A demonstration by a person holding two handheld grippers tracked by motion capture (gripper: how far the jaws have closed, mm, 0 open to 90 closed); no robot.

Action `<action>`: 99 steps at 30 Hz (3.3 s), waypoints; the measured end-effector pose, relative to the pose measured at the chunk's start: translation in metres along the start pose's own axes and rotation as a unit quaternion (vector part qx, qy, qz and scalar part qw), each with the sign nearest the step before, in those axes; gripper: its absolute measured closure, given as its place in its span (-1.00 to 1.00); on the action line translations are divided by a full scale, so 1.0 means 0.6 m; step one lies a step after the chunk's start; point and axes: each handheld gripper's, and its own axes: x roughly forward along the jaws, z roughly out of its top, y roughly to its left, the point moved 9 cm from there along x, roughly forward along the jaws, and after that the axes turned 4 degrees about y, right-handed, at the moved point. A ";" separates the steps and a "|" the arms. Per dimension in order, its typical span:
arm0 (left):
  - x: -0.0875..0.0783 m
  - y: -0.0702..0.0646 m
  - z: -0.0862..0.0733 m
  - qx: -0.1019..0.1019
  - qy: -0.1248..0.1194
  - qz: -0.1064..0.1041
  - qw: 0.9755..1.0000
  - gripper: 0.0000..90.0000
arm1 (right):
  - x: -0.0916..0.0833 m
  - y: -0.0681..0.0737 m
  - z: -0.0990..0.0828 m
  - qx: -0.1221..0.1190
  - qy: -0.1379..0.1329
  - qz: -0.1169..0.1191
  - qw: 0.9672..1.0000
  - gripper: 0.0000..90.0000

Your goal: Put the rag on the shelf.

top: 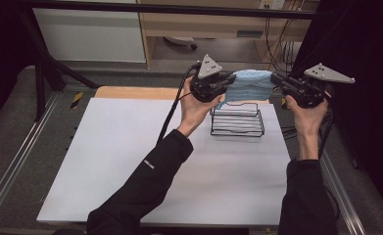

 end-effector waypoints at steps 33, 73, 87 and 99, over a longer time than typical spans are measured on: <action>-0.023 -0.006 0.040 -0.022 0.035 -0.035 0.999 0.76 | 0.007 0.004 -0.051 -0.022 0.037 0.014 0.999 0.85; 0.037 -0.005 -0.065 0.005 0.129 -0.031 0.991 1.00 | 0.035 -0.001 -0.096 0.019 0.060 -0.002 0.998 1.00; 0.031 -0.008 -0.062 0.000 0.113 -0.035 0.993 0.90 | 0.026 0.004 -0.092 0.017 0.032 0.001 0.999 0.92; -0.012 0.007 -0.054 -0.010 0.103 -0.016 0.995 0.25 | -0.001 0.028 -0.061 0.017 0.023 0.008 1.000 0.50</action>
